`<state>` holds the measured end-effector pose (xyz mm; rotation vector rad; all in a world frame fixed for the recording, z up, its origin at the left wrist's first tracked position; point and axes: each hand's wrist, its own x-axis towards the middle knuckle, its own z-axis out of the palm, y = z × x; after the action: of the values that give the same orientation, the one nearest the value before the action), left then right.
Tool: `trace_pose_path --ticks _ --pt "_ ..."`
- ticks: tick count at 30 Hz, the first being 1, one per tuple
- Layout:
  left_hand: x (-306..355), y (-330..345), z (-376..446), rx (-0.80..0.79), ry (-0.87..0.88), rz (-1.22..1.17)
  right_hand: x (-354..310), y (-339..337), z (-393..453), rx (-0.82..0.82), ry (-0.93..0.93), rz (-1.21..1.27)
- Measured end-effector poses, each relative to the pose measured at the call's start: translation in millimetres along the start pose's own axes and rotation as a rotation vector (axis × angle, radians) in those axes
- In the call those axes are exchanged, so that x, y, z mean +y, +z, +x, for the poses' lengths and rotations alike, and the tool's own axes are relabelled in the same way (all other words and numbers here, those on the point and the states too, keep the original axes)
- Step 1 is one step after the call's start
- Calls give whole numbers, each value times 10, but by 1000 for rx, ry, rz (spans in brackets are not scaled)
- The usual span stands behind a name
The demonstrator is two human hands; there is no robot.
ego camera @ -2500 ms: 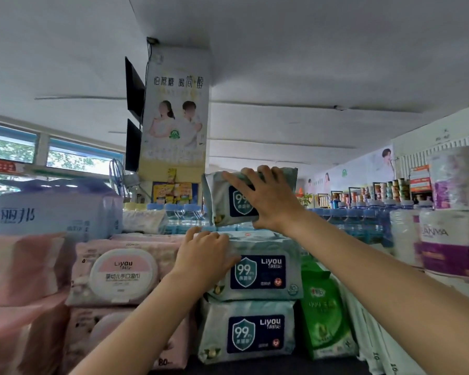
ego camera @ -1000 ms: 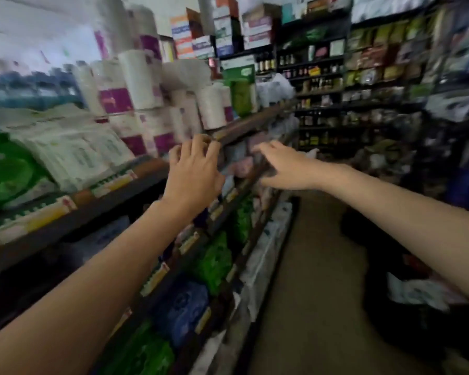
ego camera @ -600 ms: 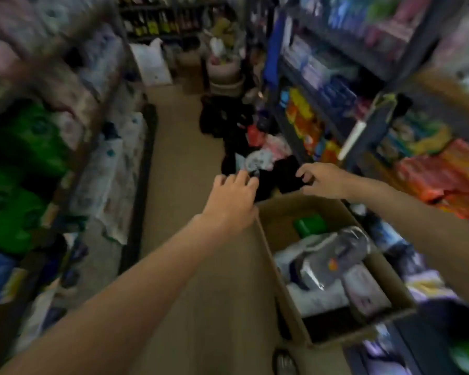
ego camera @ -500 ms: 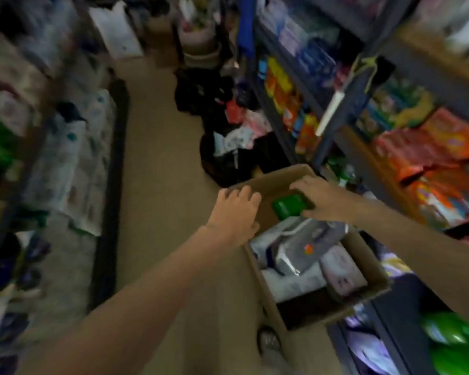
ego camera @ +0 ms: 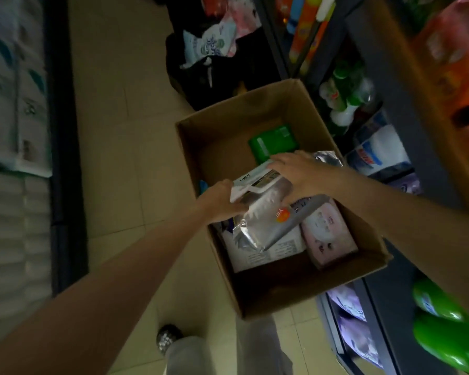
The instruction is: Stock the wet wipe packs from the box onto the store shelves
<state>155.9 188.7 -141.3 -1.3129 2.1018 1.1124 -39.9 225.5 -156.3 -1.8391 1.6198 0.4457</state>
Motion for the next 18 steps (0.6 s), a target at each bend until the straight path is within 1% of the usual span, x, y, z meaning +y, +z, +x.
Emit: trace_pose_path --ticks 2,3,5,8,10,14,16,18 --pt "-77 0 77 4 -21 28 4 -125 177 -113 63 316" --pt "-121 2 116 21 -29 35 -10 -158 285 -108 78 420" --pt "-224 -3 214 66 -45 60 -33 -158 530 -35 72 355" --pt "-368 2 384 101 -47 141 -88 -39 821 -87 48 72" --pt "-404 26 507 71 -24 191 -90 20 948 -138 49 -23" --pt "-381 144 727 -31 22 231 -42 86 1032 -264 101 92" --pt "-382 194 779 -59 33 229 -41 100 982 -287 85 125" --pt "-414 225 802 -84 32 237 -60 23 909 -305 35 83"
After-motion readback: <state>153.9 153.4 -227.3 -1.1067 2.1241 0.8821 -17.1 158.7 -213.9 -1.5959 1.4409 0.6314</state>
